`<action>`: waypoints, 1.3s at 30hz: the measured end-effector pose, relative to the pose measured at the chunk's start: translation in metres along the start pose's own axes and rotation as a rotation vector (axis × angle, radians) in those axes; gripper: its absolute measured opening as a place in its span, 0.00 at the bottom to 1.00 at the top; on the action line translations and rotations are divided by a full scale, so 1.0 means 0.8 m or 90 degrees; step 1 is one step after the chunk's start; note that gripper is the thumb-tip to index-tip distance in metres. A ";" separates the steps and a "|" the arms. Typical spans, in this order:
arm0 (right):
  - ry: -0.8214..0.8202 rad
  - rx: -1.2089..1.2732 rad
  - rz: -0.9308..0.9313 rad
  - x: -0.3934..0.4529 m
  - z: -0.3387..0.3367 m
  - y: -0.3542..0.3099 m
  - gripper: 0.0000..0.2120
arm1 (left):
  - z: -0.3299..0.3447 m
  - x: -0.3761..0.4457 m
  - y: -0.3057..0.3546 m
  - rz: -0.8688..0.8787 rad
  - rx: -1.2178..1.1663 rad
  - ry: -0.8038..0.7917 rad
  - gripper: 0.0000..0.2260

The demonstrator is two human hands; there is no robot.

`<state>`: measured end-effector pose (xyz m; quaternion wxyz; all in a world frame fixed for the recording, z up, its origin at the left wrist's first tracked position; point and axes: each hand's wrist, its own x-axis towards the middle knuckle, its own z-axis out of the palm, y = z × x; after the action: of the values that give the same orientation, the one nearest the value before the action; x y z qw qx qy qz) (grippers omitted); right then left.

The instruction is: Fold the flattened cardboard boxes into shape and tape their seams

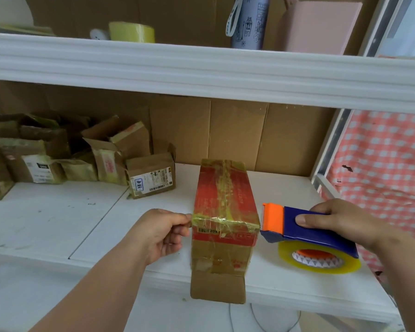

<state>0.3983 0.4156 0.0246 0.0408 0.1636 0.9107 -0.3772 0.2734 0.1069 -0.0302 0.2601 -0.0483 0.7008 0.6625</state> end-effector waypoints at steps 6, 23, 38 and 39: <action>-0.013 -0.008 -0.010 0.005 0.002 0.004 0.47 | -0.003 -0.001 0.017 -0.025 0.165 -0.004 0.12; 0.038 0.042 -0.044 0.008 0.015 0.016 0.25 | 0.087 0.011 0.032 0.448 0.963 -0.075 0.25; 0.051 0.024 -0.064 -0.001 -0.007 0.057 0.45 | 0.074 0.013 0.040 0.399 0.989 -0.115 0.36; 0.052 0.018 -0.060 -0.001 -0.009 0.059 0.43 | 0.075 0.013 0.040 0.398 0.990 -0.114 0.35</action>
<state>0.4152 0.4515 -0.0016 -0.0166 0.1362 0.9128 -0.3846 0.2689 0.1705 -0.0049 0.0781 0.3934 0.9154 0.0343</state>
